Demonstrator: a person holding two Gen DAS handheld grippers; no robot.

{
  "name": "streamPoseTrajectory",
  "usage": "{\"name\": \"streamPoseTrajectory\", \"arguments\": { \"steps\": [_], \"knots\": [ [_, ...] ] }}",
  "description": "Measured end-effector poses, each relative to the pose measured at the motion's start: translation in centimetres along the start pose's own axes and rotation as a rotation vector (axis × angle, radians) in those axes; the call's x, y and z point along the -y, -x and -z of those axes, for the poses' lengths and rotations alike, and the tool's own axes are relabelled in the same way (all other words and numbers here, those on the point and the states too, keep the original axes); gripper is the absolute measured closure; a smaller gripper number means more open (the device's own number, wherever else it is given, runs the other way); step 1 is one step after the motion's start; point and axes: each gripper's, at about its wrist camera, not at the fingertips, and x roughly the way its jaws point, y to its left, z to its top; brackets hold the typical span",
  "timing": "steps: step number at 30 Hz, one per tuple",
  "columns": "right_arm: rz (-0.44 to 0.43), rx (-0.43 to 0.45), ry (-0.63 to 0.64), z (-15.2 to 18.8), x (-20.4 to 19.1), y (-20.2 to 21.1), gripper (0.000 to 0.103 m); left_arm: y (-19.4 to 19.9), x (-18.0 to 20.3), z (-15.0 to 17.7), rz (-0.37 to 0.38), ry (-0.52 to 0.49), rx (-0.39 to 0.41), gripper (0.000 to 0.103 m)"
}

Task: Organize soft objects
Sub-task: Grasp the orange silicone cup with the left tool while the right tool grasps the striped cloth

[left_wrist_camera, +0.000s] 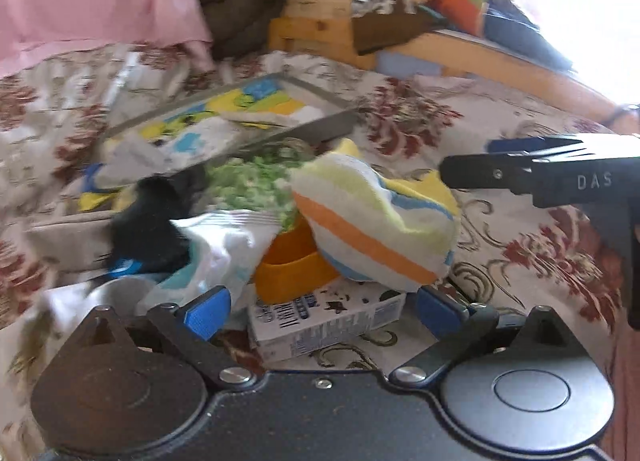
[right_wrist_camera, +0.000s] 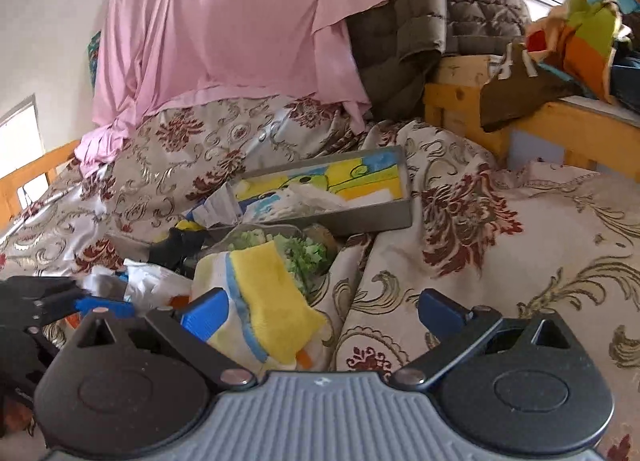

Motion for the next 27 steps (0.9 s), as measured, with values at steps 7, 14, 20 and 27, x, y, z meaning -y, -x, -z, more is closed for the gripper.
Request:
{"name": "streamPoseTrajectory", "arguments": {
  "steps": [7, 14, 20, 27],
  "knots": [
    [-0.09, -0.053, 0.061, 0.2, -2.5, -2.3, 0.0, -2.1, -1.4, 0.8, 0.096, -0.025, 0.038, 0.006],
    [-0.084, -0.084, -0.008, 0.7, -1.8, -4.0, 0.006, -2.8, -2.6, 1.0, 0.097, 0.032, 0.044, 0.006],
    [-0.088, -0.117, -0.026, 0.9, -1.7, -4.1, 0.021, -3.1, -2.0, 0.0, 0.079, -0.018, 0.057, 0.007],
    [-0.051, -0.094, -0.08, 0.6, -0.6, -3.8, 0.054, -3.6, -1.0, -0.7, 0.046, -0.02, 0.087, 0.022]
  ]
}}
